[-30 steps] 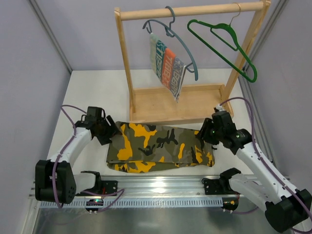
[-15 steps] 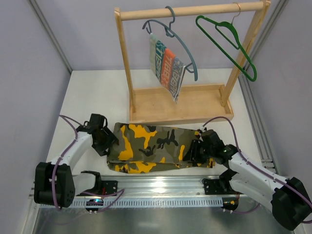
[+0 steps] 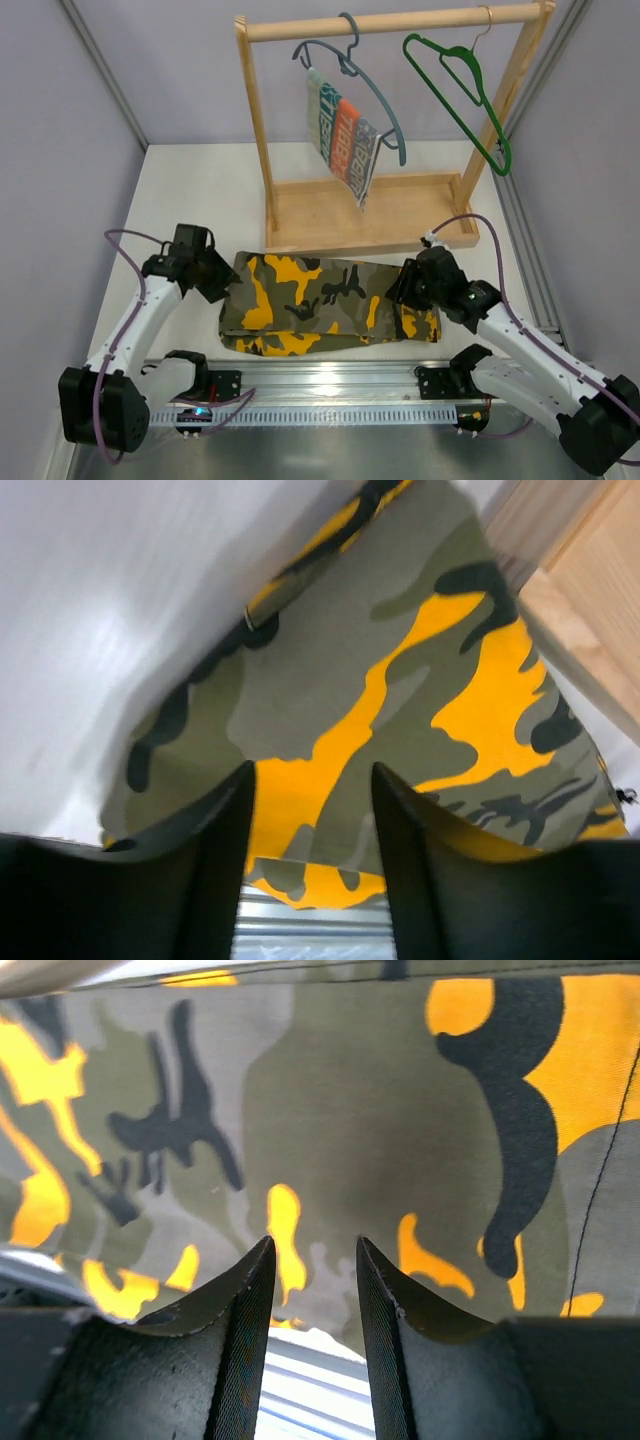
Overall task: Place the trousers on the hanger
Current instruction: Grab a hanger with the right arm
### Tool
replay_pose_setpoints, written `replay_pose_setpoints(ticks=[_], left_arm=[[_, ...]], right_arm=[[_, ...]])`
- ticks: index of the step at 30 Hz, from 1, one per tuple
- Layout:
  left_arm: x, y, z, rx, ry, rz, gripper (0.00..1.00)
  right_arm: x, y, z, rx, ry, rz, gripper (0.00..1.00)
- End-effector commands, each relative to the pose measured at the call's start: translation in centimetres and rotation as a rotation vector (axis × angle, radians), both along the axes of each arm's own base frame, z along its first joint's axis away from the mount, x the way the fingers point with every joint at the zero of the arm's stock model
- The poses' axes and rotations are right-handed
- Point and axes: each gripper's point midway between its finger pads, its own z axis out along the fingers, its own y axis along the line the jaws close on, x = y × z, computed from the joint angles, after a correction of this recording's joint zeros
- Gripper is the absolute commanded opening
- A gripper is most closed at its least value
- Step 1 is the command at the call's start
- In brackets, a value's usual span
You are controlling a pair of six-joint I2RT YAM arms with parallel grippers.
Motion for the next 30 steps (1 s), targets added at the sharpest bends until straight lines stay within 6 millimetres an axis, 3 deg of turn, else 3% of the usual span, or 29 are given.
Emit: replay_pose_setpoints(ticks=[1,2,3,5,6,7,11,12,13,14,16,20,27,30], left_arm=[[-2.8,-3.4,-2.2,-0.194,0.064,-0.080,0.44],[-3.6,-3.6,-3.0,-0.209,0.095,-0.078,0.37],[-5.4,-3.4,-5.0,-0.201,0.163,-0.066,0.18],[-6.6,-3.6,-6.6,-0.224,0.205,-0.035,0.01],[-8.4,-3.4,-8.3,-0.221,0.262,-0.011,0.01],[-8.8,-3.2,-8.8,-0.217,0.274,0.008,0.00],[-8.9,-0.7,-8.6,-0.079,0.269,0.113,0.00],[-8.3,0.7,-8.1,-0.014,0.244,0.173,0.00],[-6.7,1.3,-6.2,0.015,0.187,0.212,0.00],[-7.1,2.1,-5.3,0.049,0.197,0.257,0.00],[-4.8,3.4,-2.2,0.095,0.095,0.339,0.00],[-4.9,3.7,-0.2,0.117,0.146,0.377,0.00],[-11.6,3.4,-6.4,0.162,0.495,0.382,0.00],[-12.1,3.2,-7.6,0.146,0.500,0.395,0.00]], right_arm=[[0.9,-0.7,-2.3,-0.060,0.029,-0.055,0.42],[0.7,-0.8,-3.3,-0.077,0.058,-0.059,0.42],[0.5,-1.0,-4.2,-0.083,0.074,-0.062,0.41],[0.5,-0.9,-4.9,-0.081,0.074,-0.063,0.42],[0.5,-1.1,-5.2,-0.089,0.074,-0.066,0.42],[0.7,-1.2,-5.1,-0.096,0.068,-0.073,0.41],[1.7,-1.7,-4.4,-0.111,0.032,-0.095,0.42],[1.9,-1.6,-4.2,-0.109,0.028,-0.097,0.42],[2.2,-1.5,-4.0,-0.108,0.020,-0.099,0.42],[2.4,-1.5,-3.9,-0.108,0.018,-0.100,0.42],[2.7,-1.3,-4.3,-0.105,0.022,-0.104,0.42],[3.5,-2.0,-5.1,-0.132,0.044,-0.123,0.41],[5.0,-4.1,-5.3,-0.148,0.040,-0.168,0.41],[5.2,-4.3,-4.6,-0.142,0.020,-0.171,0.41]])
